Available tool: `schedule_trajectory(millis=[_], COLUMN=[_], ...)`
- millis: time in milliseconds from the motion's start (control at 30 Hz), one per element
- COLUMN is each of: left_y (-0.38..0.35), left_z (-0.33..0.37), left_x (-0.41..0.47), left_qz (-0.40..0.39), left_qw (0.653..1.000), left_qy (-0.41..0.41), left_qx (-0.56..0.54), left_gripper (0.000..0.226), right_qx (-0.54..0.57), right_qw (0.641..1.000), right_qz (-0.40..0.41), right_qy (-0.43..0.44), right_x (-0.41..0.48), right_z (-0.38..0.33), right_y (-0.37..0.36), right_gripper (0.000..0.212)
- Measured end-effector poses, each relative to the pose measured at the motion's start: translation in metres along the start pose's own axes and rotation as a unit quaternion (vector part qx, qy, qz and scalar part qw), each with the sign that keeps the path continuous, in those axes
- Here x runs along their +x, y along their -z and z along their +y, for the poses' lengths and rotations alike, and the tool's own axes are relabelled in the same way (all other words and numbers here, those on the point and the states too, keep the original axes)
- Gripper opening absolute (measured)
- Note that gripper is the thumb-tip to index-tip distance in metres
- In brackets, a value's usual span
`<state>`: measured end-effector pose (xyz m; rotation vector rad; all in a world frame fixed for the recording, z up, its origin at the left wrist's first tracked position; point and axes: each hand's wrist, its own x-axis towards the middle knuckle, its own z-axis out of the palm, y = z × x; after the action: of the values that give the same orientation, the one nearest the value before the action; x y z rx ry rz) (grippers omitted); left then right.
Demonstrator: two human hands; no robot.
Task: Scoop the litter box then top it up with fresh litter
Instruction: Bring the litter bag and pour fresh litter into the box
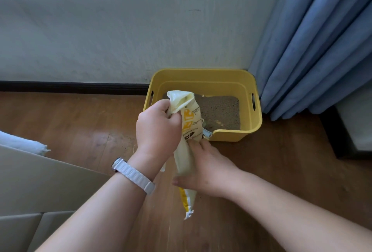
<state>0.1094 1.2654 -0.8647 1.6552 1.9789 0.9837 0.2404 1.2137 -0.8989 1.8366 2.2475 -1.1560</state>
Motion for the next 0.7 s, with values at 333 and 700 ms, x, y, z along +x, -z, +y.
schedule_trajectory(millis=[333,700], left_y=[0.008,0.015], left_z=[-0.004,-0.017], left_x=[0.003,0.01], left_qz=[-0.021,-0.12], left_qw=[1.0,0.939], left_qy=[0.019,-0.272], left_qx=[0.006,0.172], left_gripper=[0.018,0.019], right_qx=[-0.017,0.244], right_qw=[0.998,0.962], right_qz=[-0.001,0.097], right_qy=[-0.064,-0.08], right_x=[0.013,0.012], right_z=[0.028,0.046], right_y=[0.014,0.06], right_gripper=[0.02,0.028])
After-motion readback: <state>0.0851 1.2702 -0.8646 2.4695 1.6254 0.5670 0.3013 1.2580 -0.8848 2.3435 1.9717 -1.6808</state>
